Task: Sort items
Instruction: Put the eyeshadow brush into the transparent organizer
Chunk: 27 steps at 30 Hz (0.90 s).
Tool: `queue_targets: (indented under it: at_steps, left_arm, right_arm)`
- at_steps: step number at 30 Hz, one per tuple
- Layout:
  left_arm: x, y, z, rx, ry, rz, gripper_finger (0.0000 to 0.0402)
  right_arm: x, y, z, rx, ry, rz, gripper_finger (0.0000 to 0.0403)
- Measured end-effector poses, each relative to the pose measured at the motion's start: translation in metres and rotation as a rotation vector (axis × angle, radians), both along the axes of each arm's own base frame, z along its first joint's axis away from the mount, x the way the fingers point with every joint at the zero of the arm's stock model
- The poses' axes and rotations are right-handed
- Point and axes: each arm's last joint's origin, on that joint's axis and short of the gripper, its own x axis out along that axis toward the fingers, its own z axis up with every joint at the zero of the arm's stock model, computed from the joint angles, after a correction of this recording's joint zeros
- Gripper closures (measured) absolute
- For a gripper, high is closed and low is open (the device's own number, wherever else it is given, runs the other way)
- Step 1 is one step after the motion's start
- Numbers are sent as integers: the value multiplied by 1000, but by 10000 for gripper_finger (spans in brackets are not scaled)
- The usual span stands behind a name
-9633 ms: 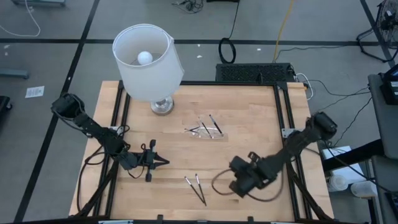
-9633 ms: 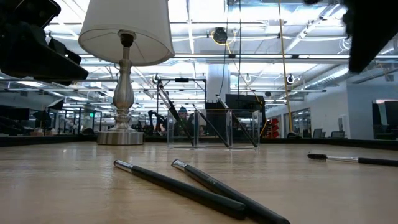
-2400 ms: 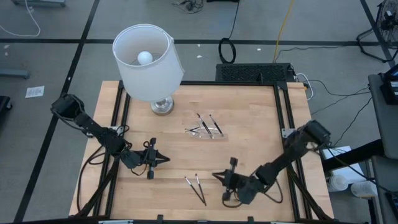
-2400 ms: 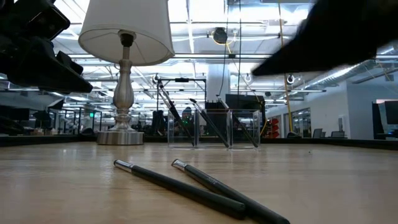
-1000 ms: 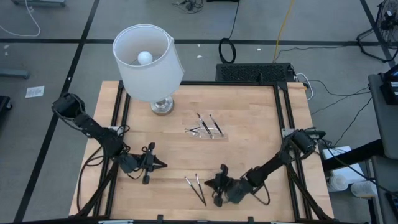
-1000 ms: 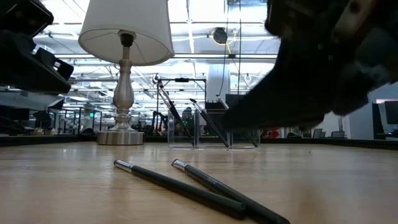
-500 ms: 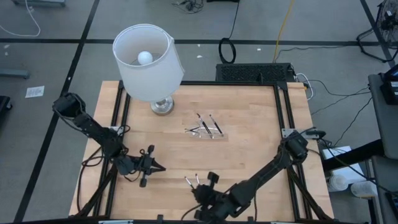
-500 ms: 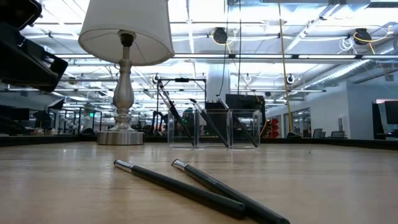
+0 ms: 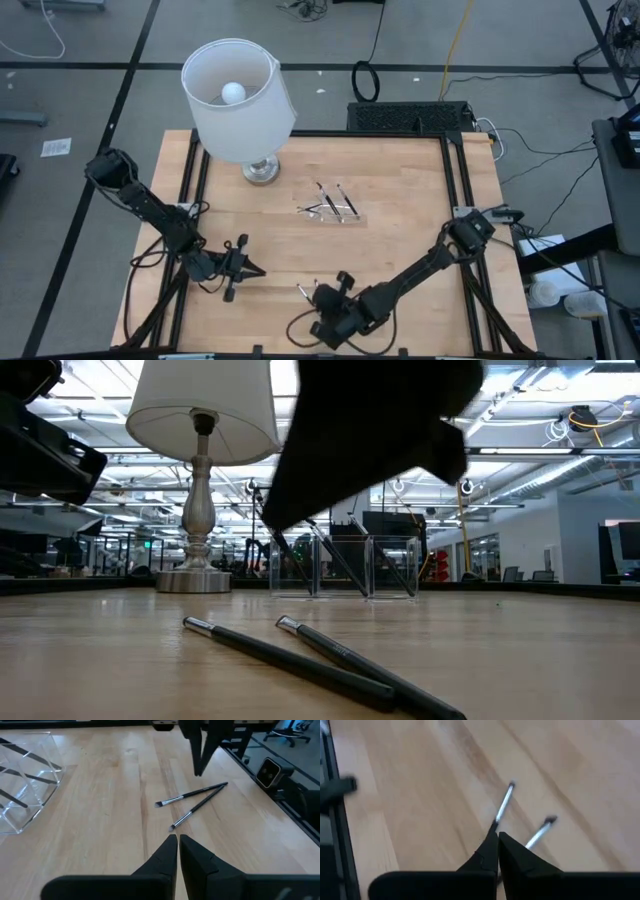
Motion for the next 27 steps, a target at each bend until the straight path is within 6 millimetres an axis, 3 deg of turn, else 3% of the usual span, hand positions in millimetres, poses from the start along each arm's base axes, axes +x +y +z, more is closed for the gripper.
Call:
queue_targets:
  at_steps: [4,9,13,18,27]
  left_arm:
    - [0,0,0,-3,0,2,376]
    - [0,0,0,-15,0,7,376]
    - [-1,-1,0,-44,10,15,376]
    - [-4,-4,0,-54,12,-6,376]
    - [-5,-5,0,-57,12,-12,376]
  right_arm:
    - [8,9,6,51,-52,44,403]
    - [5,16,17,89,-10,87,403]
    - [-3,9,6,89,144,88,403]
    - [3,-7,-2,169,195,52,398]
    - [8,-29,-18,218,268,20,316]
